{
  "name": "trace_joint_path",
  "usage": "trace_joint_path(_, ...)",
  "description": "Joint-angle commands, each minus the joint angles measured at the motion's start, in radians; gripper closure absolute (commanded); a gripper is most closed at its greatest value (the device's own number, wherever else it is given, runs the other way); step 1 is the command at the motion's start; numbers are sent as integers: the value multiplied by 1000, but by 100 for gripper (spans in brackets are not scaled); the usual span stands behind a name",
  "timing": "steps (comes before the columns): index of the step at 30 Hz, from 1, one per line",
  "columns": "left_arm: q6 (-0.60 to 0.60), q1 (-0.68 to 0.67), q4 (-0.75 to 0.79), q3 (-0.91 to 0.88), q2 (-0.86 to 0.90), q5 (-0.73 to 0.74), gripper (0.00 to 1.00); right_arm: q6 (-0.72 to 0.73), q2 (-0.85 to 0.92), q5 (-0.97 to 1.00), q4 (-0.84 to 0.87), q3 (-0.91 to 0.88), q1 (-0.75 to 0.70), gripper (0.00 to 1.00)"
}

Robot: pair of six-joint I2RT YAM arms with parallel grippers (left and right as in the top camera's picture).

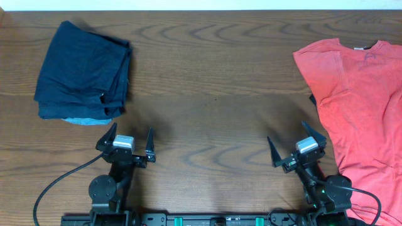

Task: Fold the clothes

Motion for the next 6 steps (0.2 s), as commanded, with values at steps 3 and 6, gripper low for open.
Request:
trace_joint_path(3, -5, -3, -20, -4, -6, -5, 2, 18, -5, -5, -4, -1, -7, 1)
trace_joint_path(6, -5, -3, -20, -4, -6, -5, 2, 18, -5, -5, -4, -1, -7, 1)
